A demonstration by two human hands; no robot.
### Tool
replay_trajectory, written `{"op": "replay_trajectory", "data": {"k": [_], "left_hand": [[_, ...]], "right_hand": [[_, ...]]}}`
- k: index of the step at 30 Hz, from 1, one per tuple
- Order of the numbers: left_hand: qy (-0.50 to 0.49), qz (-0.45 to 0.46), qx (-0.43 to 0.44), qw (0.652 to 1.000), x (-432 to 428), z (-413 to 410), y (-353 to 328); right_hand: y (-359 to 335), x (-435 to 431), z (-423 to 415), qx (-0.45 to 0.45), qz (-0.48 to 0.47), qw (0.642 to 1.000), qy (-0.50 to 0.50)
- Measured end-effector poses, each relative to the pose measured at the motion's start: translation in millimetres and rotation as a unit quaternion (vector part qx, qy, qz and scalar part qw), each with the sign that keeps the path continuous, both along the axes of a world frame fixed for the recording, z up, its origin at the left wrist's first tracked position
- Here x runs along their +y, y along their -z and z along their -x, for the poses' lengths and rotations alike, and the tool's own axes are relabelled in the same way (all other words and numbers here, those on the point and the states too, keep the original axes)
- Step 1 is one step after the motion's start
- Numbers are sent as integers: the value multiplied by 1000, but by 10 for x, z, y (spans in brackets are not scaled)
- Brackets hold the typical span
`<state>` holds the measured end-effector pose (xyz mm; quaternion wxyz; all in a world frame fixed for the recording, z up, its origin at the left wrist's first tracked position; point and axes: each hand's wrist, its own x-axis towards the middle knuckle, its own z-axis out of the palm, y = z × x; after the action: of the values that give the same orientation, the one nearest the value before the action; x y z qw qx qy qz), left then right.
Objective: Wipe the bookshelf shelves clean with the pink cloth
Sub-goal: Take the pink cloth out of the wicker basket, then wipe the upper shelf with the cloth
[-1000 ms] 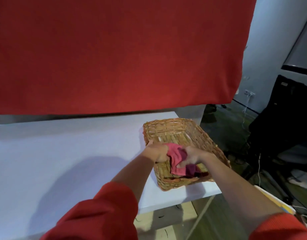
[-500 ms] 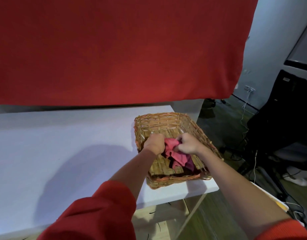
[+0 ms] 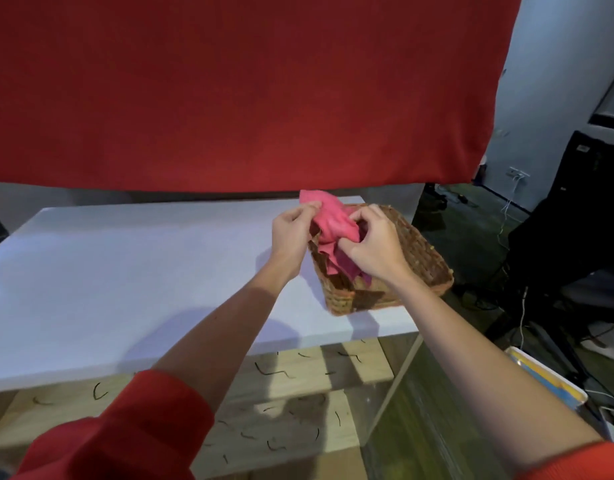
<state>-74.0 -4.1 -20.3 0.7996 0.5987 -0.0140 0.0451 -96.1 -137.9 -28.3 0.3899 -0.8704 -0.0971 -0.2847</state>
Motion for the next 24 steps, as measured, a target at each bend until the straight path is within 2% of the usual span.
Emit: {"op": "replay_trajectory", "data": {"k": [4, 10, 13, 15, 17, 21, 24], "left_hand": [[-13, -60, -45, 997, 272, 500, 66], [14, -117, -51, 992, 540, 1097, 275], [33, -125, -61, 990, 631, 1278, 390], [56, -125, -50, 989, 677, 1353, 524], [83, -125, -34, 988, 706, 1400, 688], [157, -167, -7, 973, 667, 1478, 1068], [204, -191, -5, 960, 603, 1501, 1409]], "right_hand": [[146, 246, 464, 2, 0, 1000, -13], [565, 539, 969, 72, -6, 997, -39], [717, 587, 1185, 146, -83, 983, -80], [835, 570, 1322, 192, -172, 959, -115], [995, 510, 1407, 237, -209, 941, -121], [1356, 346, 1499, 323, -132, 928, -133], [1658, 291, 1499, 350, -129, 917, -143]]}}
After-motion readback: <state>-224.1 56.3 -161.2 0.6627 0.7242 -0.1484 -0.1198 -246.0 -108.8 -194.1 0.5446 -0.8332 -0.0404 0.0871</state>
